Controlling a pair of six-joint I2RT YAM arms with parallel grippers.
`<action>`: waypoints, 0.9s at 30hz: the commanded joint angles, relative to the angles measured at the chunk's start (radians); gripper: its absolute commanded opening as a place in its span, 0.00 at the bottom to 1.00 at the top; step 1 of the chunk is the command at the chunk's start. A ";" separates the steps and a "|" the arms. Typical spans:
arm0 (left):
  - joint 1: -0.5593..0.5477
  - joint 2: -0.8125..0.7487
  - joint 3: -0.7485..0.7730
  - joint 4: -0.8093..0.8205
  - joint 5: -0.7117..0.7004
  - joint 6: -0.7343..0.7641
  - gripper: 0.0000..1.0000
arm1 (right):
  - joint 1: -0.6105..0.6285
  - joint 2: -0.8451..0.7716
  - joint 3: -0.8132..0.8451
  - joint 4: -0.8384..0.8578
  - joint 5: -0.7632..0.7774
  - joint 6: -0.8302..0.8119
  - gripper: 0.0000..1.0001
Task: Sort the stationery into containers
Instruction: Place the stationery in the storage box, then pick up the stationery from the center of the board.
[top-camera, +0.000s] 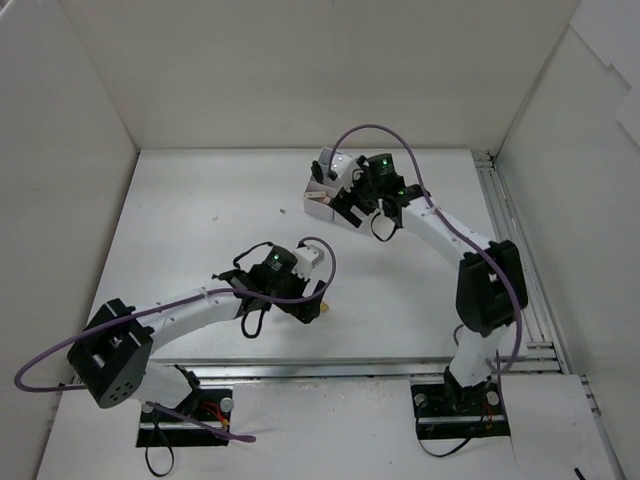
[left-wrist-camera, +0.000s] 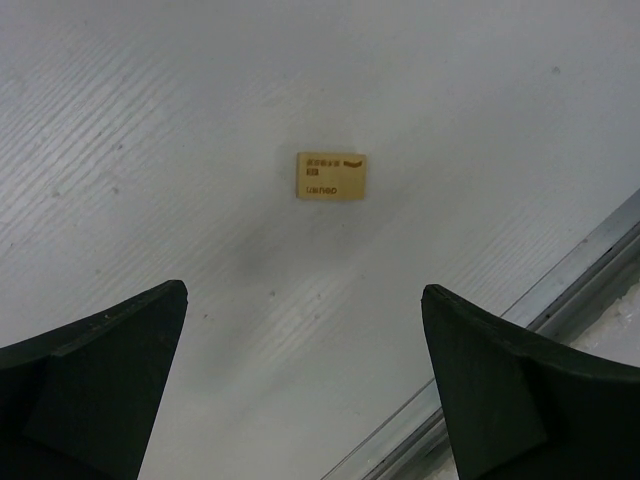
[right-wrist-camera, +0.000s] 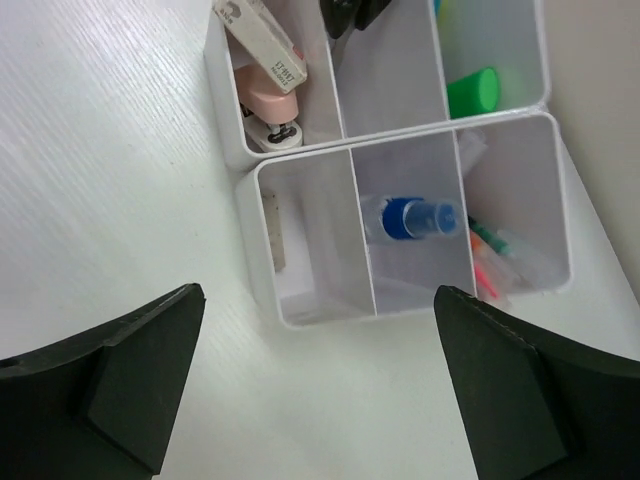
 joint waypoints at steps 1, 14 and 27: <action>-0.038 0.031 0.073 0.052 -0.064 0.034 1.00 | 0.004 -0.223 -0.092 0.179 0.032 0.145 0.98; -0.138 0.234 0.159 0.075 -0.232 0.046 0.98 | -0.013 -0.900 -0.637 0.264 0.572 0.906 0.98; -0.138 0.353 0.216 0.086 -0.200 0.064 0.48 | -0.013 -1.256 -0.777 0.134 0.730 0.932 0.98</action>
